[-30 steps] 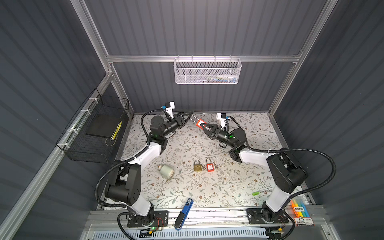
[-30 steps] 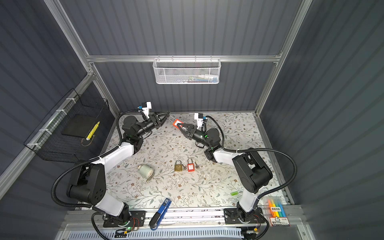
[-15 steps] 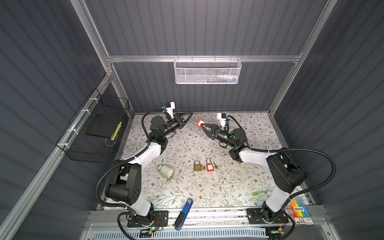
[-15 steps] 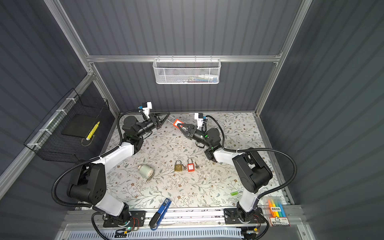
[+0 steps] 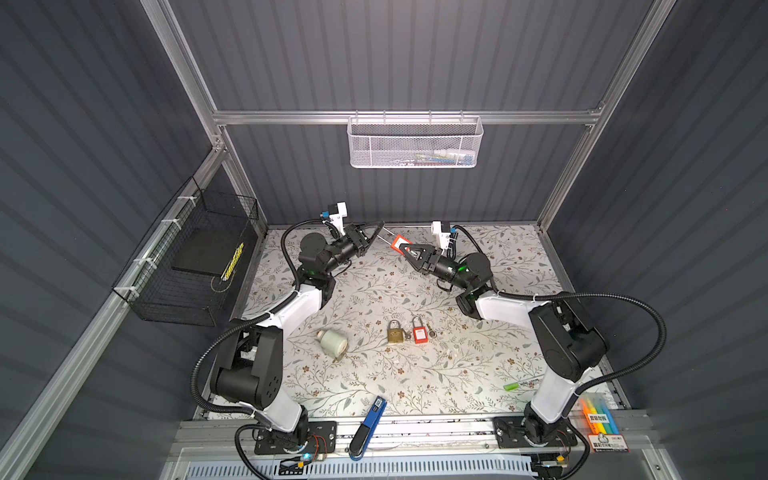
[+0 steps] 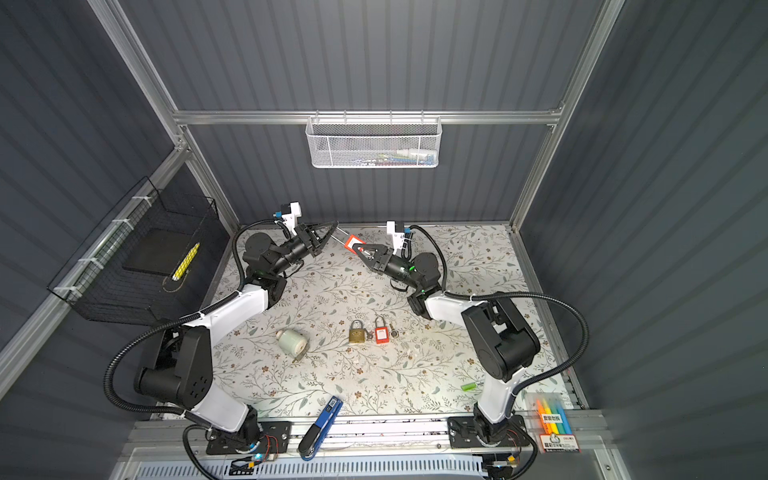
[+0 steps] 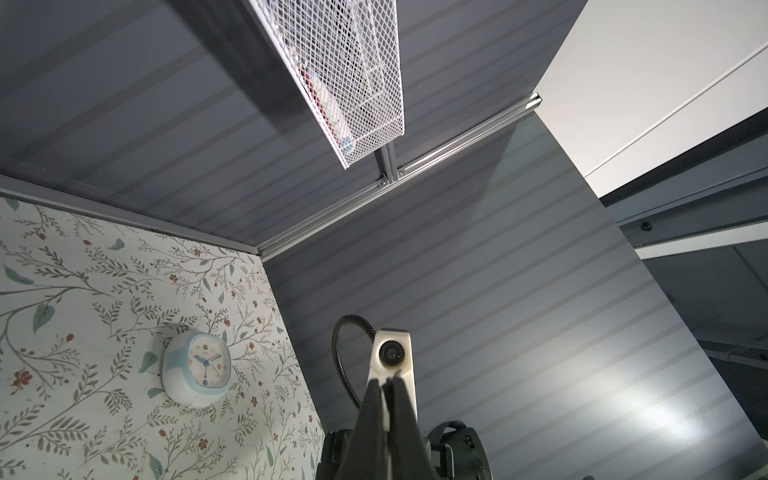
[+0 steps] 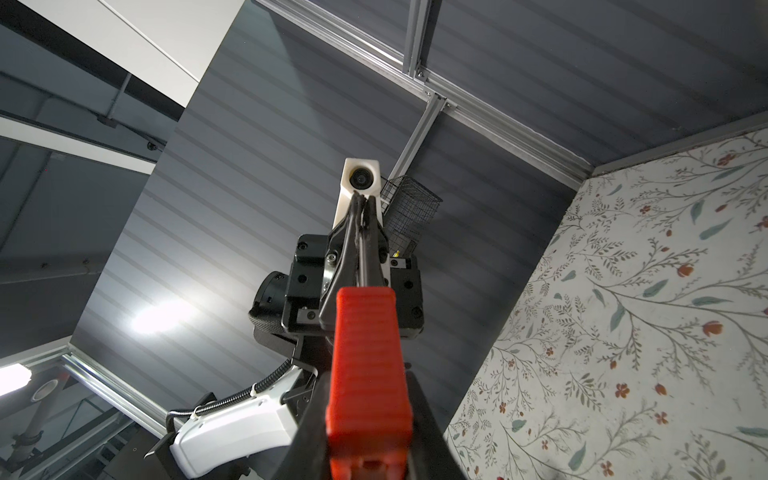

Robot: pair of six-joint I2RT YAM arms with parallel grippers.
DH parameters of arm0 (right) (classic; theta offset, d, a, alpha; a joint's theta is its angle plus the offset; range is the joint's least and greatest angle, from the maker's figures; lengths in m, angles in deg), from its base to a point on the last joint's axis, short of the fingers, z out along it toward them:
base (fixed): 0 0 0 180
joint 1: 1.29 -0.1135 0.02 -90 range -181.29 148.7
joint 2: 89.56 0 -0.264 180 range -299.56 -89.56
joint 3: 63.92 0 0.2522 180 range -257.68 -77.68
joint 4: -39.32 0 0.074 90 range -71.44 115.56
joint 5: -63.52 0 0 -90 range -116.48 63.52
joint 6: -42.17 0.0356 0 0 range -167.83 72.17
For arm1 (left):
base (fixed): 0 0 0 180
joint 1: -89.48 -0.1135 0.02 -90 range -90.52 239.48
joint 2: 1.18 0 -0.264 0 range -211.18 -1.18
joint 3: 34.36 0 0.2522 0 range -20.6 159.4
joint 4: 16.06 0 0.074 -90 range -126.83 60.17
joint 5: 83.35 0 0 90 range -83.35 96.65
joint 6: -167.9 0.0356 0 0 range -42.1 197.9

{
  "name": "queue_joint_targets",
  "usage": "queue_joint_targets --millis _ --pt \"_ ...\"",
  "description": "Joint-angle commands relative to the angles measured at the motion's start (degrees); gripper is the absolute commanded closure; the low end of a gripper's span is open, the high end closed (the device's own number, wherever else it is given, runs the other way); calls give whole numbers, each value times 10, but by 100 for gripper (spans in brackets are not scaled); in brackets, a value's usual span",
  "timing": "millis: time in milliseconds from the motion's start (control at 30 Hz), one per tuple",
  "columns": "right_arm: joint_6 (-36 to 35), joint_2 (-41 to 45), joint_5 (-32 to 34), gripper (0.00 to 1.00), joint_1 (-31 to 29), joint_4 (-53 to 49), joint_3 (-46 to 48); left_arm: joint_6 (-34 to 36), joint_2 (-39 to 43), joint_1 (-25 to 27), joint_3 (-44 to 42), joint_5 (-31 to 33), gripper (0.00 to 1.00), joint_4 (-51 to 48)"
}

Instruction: Lock with the key

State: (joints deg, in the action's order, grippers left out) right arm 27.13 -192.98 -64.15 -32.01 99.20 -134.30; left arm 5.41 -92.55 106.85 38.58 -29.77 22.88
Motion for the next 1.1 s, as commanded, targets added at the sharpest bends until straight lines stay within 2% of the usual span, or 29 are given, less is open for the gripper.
queue_joint_targets --millis 0,300,600,767,833,933,1067 --pt "33 -16 -23 100 -9 57 -43 24 8 26 -15 -40 100 -11" --pt "88 -21 -21 100 -8 111 -45 28 -1 26 3 -48 100 -9" --pt "17 -9 -22 100 -7 44 -38 24 5 26 -1 -47 100 -12" --pt "28 -12 -6 100 1 66 -18 33 12 26 -6 -47 67 -25" --pt "26 -11 -8 100 1 64 -16 39 12 26 -7 -48 58 -34" --pt "24 -9 -16 100 0 53 -17 38 9 26 -9 -46 51 -34" --pt "16 -7 -21 100 0 30 -17 33 3 27 -7 -47 49 -23"
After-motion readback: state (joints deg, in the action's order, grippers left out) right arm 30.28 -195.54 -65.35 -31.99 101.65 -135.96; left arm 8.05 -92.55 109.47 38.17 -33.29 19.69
